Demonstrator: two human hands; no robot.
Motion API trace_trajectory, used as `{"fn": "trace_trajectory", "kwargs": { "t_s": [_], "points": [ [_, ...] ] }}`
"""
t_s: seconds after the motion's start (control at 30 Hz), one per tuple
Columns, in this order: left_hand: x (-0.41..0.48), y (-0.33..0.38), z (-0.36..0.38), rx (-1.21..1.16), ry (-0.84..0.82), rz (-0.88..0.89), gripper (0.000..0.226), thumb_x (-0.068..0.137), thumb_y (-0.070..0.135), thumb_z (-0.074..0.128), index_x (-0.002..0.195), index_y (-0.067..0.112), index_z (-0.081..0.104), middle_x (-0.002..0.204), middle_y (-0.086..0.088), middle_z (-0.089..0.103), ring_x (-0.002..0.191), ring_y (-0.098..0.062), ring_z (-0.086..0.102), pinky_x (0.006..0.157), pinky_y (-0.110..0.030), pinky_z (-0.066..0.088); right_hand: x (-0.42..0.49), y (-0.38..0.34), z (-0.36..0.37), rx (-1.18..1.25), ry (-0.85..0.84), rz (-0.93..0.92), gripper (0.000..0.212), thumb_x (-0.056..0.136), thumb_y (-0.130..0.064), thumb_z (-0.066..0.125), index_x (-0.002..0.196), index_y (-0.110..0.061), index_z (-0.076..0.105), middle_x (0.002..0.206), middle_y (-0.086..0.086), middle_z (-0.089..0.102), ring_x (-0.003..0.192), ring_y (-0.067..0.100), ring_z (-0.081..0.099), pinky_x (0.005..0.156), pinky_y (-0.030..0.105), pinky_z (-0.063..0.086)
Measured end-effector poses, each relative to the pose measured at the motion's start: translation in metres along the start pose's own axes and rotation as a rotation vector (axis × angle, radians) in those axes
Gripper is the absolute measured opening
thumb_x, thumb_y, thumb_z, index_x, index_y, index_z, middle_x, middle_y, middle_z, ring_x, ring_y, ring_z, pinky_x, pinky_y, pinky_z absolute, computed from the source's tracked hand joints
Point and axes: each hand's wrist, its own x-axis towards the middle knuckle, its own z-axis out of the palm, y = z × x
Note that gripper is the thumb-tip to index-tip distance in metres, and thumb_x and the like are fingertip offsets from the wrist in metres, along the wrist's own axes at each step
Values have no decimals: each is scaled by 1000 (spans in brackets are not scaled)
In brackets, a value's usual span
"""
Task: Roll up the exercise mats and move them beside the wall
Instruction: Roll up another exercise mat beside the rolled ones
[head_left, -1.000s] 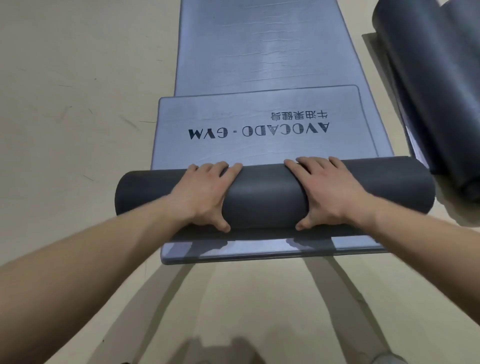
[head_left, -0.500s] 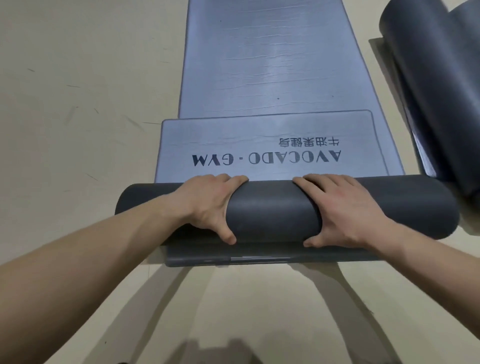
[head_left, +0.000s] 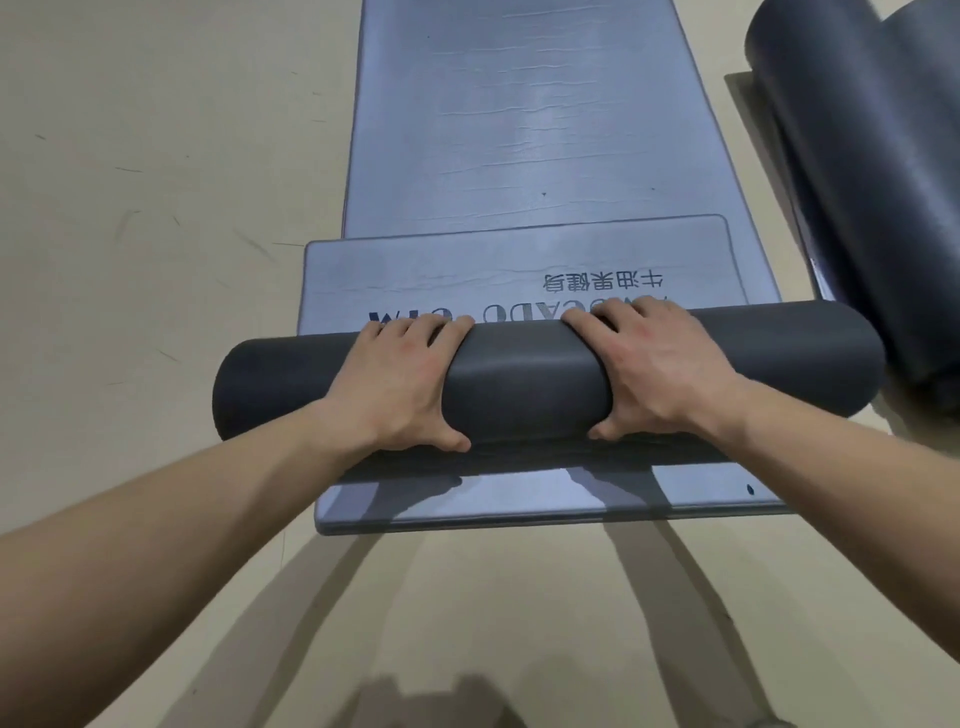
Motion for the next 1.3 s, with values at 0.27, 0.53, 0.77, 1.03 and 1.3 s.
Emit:
{"fn": "trace_trajectory", "kwargs": {
  "t_s": [0.27, 0.53, 0.77, 1.03, 1.3],
  "points": [
    [9, -14, -18, -237, -345, 24, 126, 47, 82, 84, 152, 41, 29, 136, 11, 59, 121, -22, 58, 99, -42, 48, -19, -8, -1, 140, -126, 23, 136, 43, -85, 77, 157, -32, 24, 147, -1, 50, 130, 27, 51, 109, 44, 41],
    [-24, 16, 12, 128, 40, 23, 147, 52, 85, 76, 161, 17, 3, 162, -13, 26, 145, -37, 33, 119, -54, 27, -8, -9, 10, 76, -43, -8, 146, 40, -88, 73, 159, -27, 14, 157, 7, 38, 141, 32, 40, 118, 52, 28],
    [-2, 10, 11, 128, 22, -18, 145, 58, 83, 75, 161, 18, -4, 167, -15, 14, 152, -41, 20, 121, -63, 22, 2, -9, 22, -43, 24, -11, 147, 36, -80, 80, 156, -18, 22, 145, 17, 43, 126, 43, 46, 105, 59, 37],
    [1, 0, -6, 74, -75, 68, 138, 50, 88, 71, 156, 23, 12, 150, -7, 40, 126, -33, 50, 108, -51, 43, -8, -8, 15, 59, -92, -44, 148, 43, -81, 80, 160, -19, 12, 162, 10, 29, 147, 35, 32, 121, 52, 26],
    [-15, 5, 12, 186, 41, 25, 143, 59, 79, 79, 160, 17, -3, 166, -16, 18, 150, -40, 26, 120, -59, 28, 7, 8, 13, 60, -28, -59, 145, 44, -75, 82, 159, -26, 10, 161, 9, 30, 145, 35, 33, 118, 55, 27]
  ]
}}
